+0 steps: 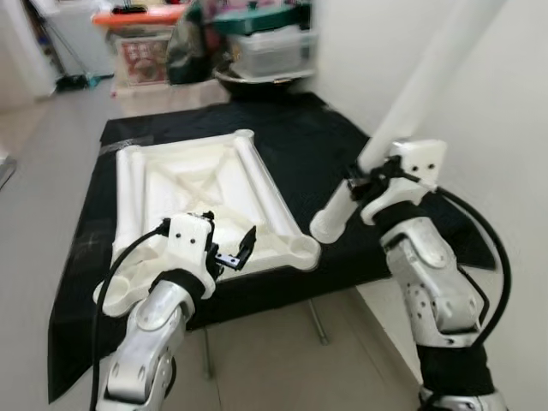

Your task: Building children table

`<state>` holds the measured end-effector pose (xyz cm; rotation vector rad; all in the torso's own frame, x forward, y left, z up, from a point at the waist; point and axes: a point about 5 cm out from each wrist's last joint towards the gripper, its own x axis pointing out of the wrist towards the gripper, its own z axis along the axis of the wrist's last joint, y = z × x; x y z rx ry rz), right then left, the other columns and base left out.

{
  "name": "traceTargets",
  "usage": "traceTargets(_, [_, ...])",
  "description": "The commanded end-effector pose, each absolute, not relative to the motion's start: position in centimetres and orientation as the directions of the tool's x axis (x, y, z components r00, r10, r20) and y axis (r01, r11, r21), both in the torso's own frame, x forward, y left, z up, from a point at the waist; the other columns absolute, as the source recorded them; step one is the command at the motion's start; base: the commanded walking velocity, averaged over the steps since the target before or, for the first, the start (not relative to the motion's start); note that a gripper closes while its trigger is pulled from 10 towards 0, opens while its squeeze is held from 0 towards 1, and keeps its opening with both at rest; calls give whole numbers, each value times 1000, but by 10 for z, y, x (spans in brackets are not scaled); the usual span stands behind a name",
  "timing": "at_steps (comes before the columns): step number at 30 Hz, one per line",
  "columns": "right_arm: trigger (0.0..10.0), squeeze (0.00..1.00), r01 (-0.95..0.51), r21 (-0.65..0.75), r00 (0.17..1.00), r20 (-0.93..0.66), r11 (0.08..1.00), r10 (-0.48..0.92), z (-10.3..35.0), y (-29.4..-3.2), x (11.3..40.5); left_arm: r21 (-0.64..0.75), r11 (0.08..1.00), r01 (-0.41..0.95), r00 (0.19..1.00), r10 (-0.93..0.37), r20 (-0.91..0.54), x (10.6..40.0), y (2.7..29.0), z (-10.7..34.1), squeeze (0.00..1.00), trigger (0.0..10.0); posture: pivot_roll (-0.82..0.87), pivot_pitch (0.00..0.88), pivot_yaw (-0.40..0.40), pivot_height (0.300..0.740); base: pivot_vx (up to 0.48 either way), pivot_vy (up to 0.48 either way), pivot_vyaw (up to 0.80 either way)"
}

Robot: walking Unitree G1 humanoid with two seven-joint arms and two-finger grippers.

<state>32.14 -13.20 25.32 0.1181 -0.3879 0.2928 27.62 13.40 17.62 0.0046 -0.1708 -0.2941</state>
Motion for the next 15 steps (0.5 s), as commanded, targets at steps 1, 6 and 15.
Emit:
traceTargets(1, [10000,0,-321,42,868,412,946,277,257,-126,321,38,964,264,952,-266,151,277,138,173,0,10000,-1,0,-11,740,0,0,0])
traceTargets(6, [10000,0,-331,32,857,429,943,286,263,-121,325,51,962,267,950,-272,156,278,137,173,0,10000,3,0,-16,740,0,0,0])
traceTargets(15, [10000,0,-348,13,845,437,937,308,265,-115,327,53,960,276,946,-281,161,277,133,172,0,10000,1,0,-19,740,0,-369,200])
